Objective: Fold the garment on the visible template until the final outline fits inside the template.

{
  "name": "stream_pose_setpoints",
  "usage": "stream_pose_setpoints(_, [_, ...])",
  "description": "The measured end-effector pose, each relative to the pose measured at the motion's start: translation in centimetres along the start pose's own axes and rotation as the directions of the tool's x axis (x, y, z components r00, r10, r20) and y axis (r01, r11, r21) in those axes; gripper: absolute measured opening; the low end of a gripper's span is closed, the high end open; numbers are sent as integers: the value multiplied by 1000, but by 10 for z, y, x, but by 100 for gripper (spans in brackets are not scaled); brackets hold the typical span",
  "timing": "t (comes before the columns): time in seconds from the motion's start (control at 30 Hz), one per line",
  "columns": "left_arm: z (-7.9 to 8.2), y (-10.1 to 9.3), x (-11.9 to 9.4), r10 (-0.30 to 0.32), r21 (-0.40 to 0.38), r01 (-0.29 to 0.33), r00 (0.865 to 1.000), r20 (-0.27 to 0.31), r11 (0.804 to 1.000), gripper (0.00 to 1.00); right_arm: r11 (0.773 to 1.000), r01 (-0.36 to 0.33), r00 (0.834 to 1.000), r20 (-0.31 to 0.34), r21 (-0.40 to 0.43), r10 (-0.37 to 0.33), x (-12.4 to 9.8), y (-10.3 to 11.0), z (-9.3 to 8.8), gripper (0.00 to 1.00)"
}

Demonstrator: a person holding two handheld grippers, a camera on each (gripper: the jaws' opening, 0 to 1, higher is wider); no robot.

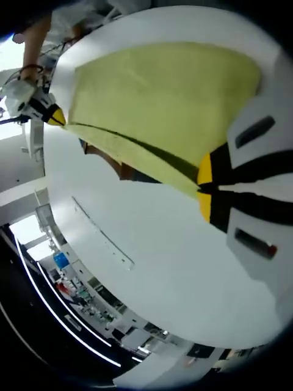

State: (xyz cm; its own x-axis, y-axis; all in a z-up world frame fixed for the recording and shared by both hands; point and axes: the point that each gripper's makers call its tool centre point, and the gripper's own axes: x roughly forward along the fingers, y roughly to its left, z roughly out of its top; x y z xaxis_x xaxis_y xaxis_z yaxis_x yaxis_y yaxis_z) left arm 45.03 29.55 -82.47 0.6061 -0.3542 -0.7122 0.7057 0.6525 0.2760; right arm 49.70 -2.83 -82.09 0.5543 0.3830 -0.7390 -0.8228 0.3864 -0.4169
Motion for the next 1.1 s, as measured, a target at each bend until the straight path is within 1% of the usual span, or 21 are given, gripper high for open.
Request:
stream_pose_setpoints(0.07, [4, 5, -1, 17, -49, -16, 1000, 17, 999, 0, 1000, 20, 1000, 6, -3, -20, 0, -5, 2, 0])
stream_pose_setpoints(0.1, [5, 8, -1, 28, -90, -25, 999, 25, 996, 0, 1000, 23, 1000, 5, -2, -23, -1, -6, 4, 0])
stream_pose_setpoints(0.13, [8, 10, -1, 35, -154, -28, 999, 42, 988, 0, 999, 34, 999, 4, -1, -34, -1, -8, 6, 0])
stream_pose_setpoints(0.17, [10, 12, 0, 35, -182, -25, 998, 54, 983, 0, 999, 42, 999, 4, 3, -42, 1, -11, 7, 0])
stream_pose_setpoints(0.23, [10, 22, 3, 52, -237, -34, 996, 70, 971, 0, 998, 47, 999, 2, 46, -48, 3, -14, 8, 0])
stream_pose_setpoints(0.27, [12, 21, 3, 54, -257, -34, 996, 71, 966, 0, 995, 53, 999, 7, 85, -54, 5, -17, 9, 0])
stream_pose_setpoints(0.37, [15, 22, 6, 64, -269, -43, 995, 70, 962, 0, 988, 66, 998, 13, 136, -68, 9, -24, 11, 0])
stream_pose_setpoints(0.43, [16, 22, 10, 71, -274, -51, 995, 64, 960, 0, 985, 74, 997, 8, 154, -76, 11, -28, 11, 0])
stream_pose_setpoints(0.47, [13, 26, 13, 79, -299, -59, 995, 57, 952, 0, 984, 76, 997, 6, 158, -78, 13, -29, 11, 0])
stream_pose_setpoints(0.53, [12, 26, 15, 86, -330, -64, 995, 51, 942, 0, 982, 81, 997, 3, 172, -82, 16, -31, 11, 0])
stream_pose_setpoints(0.6, [10, 27, 18, 92, -344, -70, 995, 47, 936, 0, 973, 72, 997, -1, 221, -73, 17, -28, 9, 0])
stream_pose_setpoints(0.63, [10, 29, 18, 99, -349, -75, 994, 51, 934, 0, 967, 73, 997, 0, 243, -76, 20, -30, 9, 0])
stream_pose_setpoints(0.7, [13, 31, 17, 125, -369, -94, 990, 60, 925, 3, 963, 62, 998, 16, 264, -68, 21, -29, 12, 0])
stream_pose_setpoints(0.73, [14, 32, 18, 124, -370, -92, 990, 64, 924, 4, 959, 63, 997, 21, 274, -72, 20, -30, 12, 0])
stream_pose_setpoints(0.8, [18, 32, 16, 125, -367, -90, 989, 73, 926, 7, 941, 52, 997, 38, 335, -69, 19, -29, 15, 1])
stream_pose_setpoints(0.87, [19, 32, 15, 127, -371, -89, 989, 78, 924, 16, 927, 43, 997, 45, 372, -64, 18, -29, 15, 12])
stream_pose_setpoints(0.9, [19, 33, 14, 133, -395, -90, 988, 83, 914, 22, 916, 40, 997, 45, 398, -63, 18, -29, 14, 16])
stream_pose_setpoints(0.93, [21, 34, 13, 134, -405, -88, 987, 87, 910, 27, 906, 28, 997, 51, 422, -55, 17, -29, 13, 22])
stream_pose_setpoints(0.97, [20, 34, 12, 134, -422, -89, 988, 79, 902, 31, 900, 23, 997, 53, 436, -51, 16, -29, 13, 26])
stream_pose_setpoints(1.0, [19, 33, 11, 134, -428, -89, 988, 75, 899, 38, 881, 9, 997, 63, 473, -44, 14, -27, 14, 32])
stream_pose_setpoints(1.1, [14, 34, 6, 131, -454, -81, 988, 80, 888, 48, 857, -24, 997, 78, 515, -19, 11, -23, 15, 47])
